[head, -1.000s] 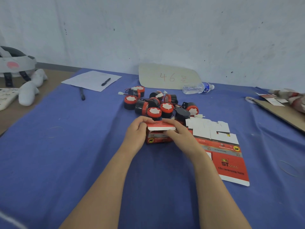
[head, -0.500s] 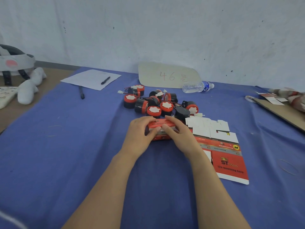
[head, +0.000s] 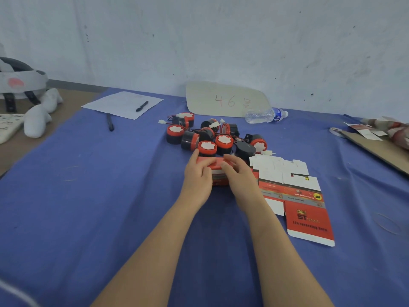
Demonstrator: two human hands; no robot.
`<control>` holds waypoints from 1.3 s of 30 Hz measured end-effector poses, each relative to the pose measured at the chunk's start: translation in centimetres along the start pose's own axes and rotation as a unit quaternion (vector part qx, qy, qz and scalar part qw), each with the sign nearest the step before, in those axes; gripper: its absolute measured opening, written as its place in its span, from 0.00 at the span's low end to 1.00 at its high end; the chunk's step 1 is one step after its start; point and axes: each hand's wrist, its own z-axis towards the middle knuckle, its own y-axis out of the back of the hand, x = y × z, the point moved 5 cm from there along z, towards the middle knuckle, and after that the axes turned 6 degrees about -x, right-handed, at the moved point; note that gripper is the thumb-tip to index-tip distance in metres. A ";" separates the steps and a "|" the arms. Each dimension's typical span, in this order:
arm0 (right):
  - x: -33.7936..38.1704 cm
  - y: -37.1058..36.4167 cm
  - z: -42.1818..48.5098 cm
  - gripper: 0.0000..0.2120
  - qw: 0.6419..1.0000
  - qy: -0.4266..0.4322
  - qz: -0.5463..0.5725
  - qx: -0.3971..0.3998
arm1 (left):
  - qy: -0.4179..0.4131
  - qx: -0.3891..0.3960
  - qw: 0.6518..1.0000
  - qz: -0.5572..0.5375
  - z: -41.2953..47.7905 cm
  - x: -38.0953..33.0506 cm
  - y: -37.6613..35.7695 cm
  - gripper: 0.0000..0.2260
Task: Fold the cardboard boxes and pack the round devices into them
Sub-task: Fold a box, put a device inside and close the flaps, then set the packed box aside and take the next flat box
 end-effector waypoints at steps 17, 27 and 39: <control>-1.0 -0.4 0.0 0.17 0.981 -0.124 0.147 -0.027 | 0.121 -0.064 0.990 -0.022 0.0 1.2 -0.1 0.24; -1.2 0.0 0.1 0.17 0.988 -0.108 0.112 -0.017 | 0.106 -0.053 0.993 0.000 0.0 1.2 -0.1 0.29; 0.4 -0.8 -1.2 0.19 0.996 -0.066 0.046 -0.045 | 0.118 -0.077 0.986 -0.089 -0.1 0.1 -0.3 0.17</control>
